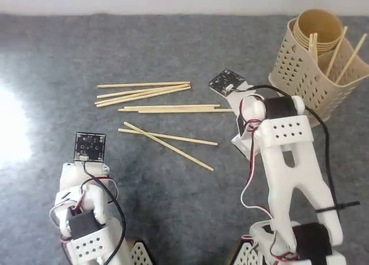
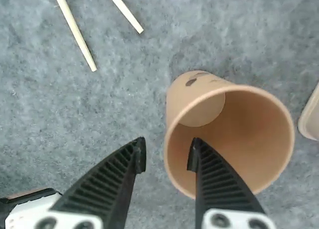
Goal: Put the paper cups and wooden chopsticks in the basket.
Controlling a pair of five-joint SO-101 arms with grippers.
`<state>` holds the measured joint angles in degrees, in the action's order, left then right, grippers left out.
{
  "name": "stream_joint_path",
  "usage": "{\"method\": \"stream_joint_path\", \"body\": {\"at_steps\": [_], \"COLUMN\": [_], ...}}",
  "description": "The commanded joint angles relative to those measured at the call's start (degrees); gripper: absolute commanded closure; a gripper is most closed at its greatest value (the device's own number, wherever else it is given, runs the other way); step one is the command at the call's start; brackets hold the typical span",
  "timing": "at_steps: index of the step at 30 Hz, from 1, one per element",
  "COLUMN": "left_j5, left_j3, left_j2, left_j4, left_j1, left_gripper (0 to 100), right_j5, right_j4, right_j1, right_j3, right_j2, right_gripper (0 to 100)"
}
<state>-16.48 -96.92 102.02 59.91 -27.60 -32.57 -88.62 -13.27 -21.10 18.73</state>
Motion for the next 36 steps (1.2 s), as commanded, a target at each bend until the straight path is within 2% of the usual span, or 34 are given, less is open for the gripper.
{"method": "stream_joint_path", "body": {"at_steps": [1, 8, 13, 17, 22, 28, 31, 36], "left_j5": [-0.62, -0.62, -0.62, -0.62, -0.62, -0.62, -0.62, -0.62], "left_j3": [0.4, 0.4, 0.4, 0.4, 0.4, 0.4, 0.4, 0.4], "left_j2": [0.44, 0.44, 0.44, 0.44, 0.44, 0.44, 0.44, 0.44], "left_j4": [-0.97, -0.97, -0.97, -0.97, -0.97, -0.97, -0.97, -0.88], "left_j1": [0.26, 0.26, 0.26, 0.26, 0.26, 0.26, 0.26, 0.26], "left_gripper": [99, 99, 99, 99, 99, 99, 99, 99], "right_j5": [0.53, 0.35, -4.48, -5.1, -6.95, -12.92, -13.8, -14.59], "right_j4": [1.54, 2.15, 2.15, 1.1, -6.73, -13.85, -14.29, -12.88], "right_j1": [0.57, 1.63, 1.71, 2.07, 7.43, 13.85, 16.13, 18.86], "right_j3": [2.81, 2.9, 3.25, 7.38, 24.44, 56.97, 68.57, 79.38], "right_j2": [-0.92, -4.53, -0.57, 7.25, 6.73, -3.03, -9.54, -17.98], "right_gripper": [85.6, 98.9, 99.1, 99.1, 99.1, 99.1, 99.1, 99.1]}}
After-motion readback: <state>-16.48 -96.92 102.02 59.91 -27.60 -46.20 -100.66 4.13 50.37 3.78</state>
